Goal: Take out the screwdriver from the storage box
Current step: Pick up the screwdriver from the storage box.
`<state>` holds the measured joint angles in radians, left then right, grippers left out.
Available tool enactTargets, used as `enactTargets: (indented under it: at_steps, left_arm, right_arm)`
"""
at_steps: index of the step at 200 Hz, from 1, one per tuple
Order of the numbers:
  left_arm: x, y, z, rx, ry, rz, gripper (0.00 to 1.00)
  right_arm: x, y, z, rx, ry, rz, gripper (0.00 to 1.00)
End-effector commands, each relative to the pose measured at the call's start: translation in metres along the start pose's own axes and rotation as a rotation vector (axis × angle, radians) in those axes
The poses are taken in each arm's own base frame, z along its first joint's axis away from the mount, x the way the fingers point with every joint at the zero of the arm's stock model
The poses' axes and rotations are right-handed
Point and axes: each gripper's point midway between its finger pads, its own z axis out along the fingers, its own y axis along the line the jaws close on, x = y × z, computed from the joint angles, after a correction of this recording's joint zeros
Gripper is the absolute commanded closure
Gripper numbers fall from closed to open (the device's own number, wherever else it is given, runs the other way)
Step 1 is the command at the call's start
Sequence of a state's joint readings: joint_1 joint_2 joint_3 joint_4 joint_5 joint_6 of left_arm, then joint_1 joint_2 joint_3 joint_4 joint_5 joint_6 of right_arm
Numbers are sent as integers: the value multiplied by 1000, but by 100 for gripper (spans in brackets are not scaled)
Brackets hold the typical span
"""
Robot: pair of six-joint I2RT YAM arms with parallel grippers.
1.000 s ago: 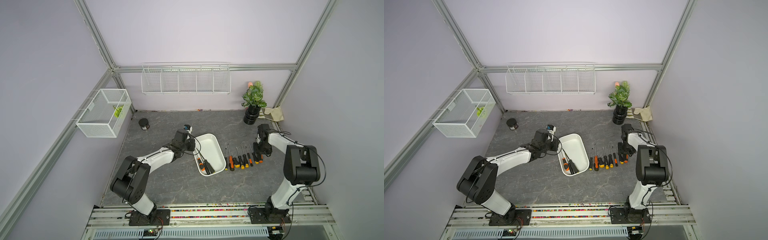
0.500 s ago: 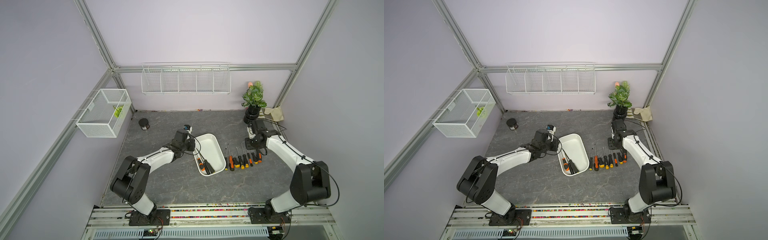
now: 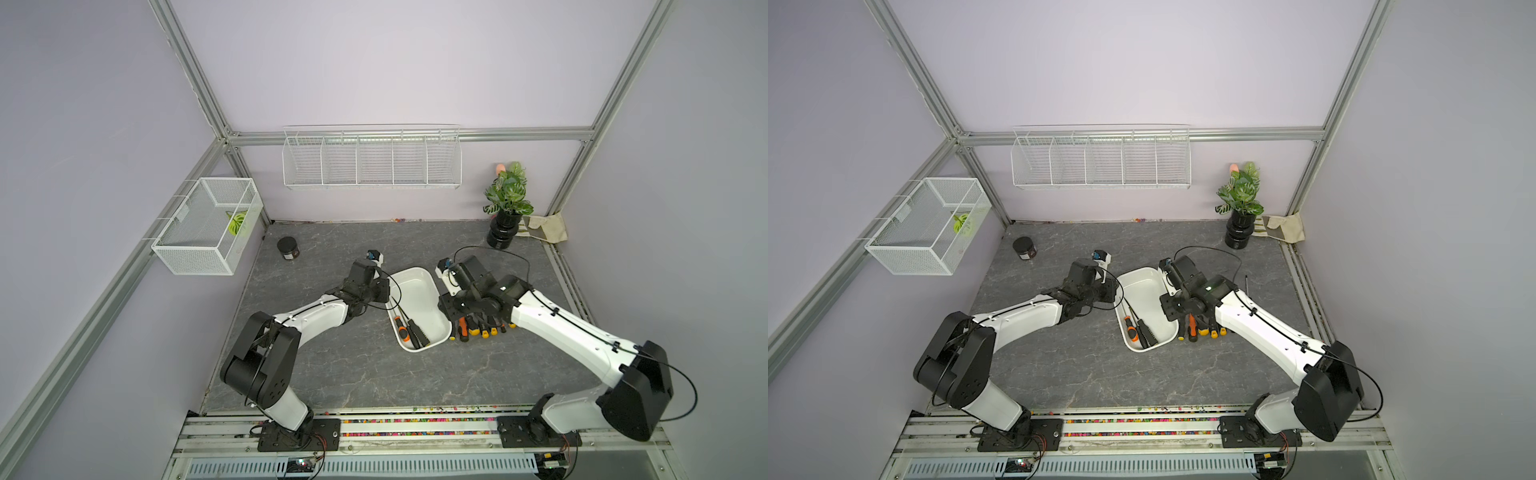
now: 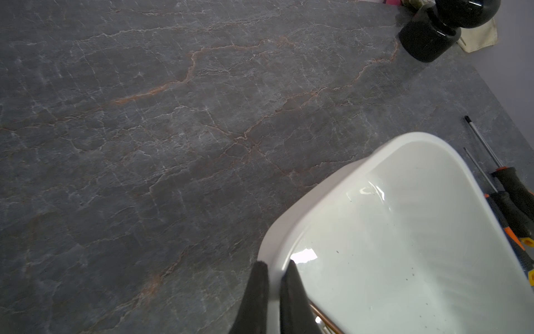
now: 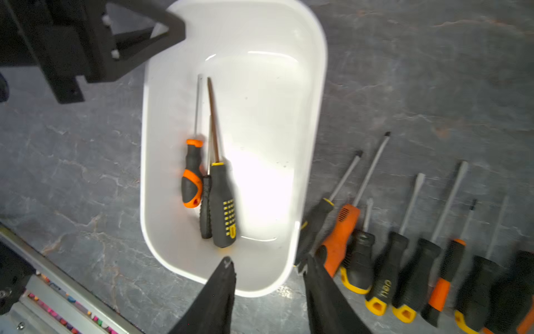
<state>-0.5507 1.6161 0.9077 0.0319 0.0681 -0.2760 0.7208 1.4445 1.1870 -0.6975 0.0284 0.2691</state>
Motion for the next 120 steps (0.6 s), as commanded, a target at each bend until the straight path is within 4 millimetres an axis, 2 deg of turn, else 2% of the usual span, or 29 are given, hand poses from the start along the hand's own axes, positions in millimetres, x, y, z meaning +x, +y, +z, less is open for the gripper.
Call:
enactTargets:
  at_steps: [1,31,67,90,120]
  left_arm:
    - [-11,-4,-4,7,-29,2,100]
    - [-11,-5,-6,9,-29,2,100]
    - [-11,-4,-6,10,-30,0,100]
    - [-9,-4,-4,8,-27,-1,100]
    - [-8,-4,-5,8,-26,1,100]
  right_arm:
    - [5,20,26,-38,40,6,56]
    - [12,41,54,-66,91,-48,55]
    - [23,53,83,-60,187,-122,55]
    - [29,57,96,-63,223,-141,55]
    - [33,51,107,-22,263,-161,55]
